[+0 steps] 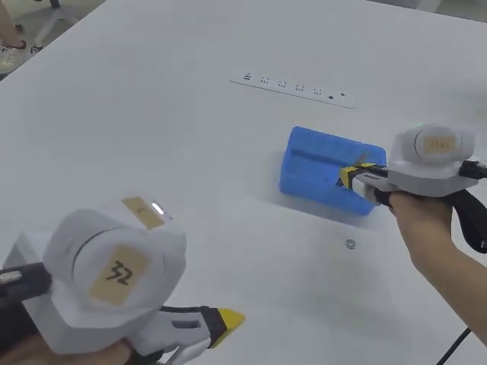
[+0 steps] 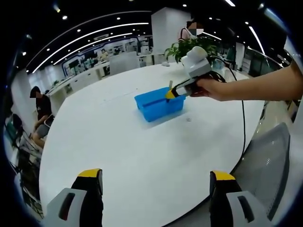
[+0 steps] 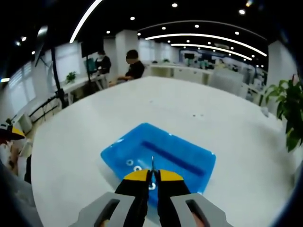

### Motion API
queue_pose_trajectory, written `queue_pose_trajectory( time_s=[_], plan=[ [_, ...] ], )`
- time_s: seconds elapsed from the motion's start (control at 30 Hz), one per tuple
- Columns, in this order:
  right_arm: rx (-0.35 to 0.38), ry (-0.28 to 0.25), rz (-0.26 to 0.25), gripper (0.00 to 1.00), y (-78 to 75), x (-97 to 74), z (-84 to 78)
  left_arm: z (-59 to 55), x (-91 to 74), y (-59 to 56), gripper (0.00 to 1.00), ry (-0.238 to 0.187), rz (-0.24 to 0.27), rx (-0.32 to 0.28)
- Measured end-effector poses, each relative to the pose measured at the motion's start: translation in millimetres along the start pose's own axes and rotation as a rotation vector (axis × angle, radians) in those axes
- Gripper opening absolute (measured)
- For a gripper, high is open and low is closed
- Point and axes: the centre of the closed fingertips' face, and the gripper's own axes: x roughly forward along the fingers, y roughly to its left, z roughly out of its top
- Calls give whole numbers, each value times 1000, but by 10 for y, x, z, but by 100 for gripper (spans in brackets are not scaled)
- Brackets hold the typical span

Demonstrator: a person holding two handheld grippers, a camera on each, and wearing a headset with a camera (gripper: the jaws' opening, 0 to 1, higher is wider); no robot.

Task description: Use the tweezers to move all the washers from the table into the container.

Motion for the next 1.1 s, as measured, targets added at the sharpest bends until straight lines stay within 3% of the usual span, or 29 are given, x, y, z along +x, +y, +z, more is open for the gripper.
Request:
queue_pose_trajectory(
  time_s=[0.27,0.43,0.77,1.1],
  plan=[
    [0,2,-5,3,12,-6,14,14,-14,-13,96,-4,0,7],
    [55,-20,-2,3,3,-80,57,40,-30,-8,96,-12,3,10],
    [65,-133,15,3,40,-565,337,73,-35,3,96,-20,6,12],
    [74,-179,19,3,192,-930,286,81,-26,-18,96,-24,-1,15]
  ],
)
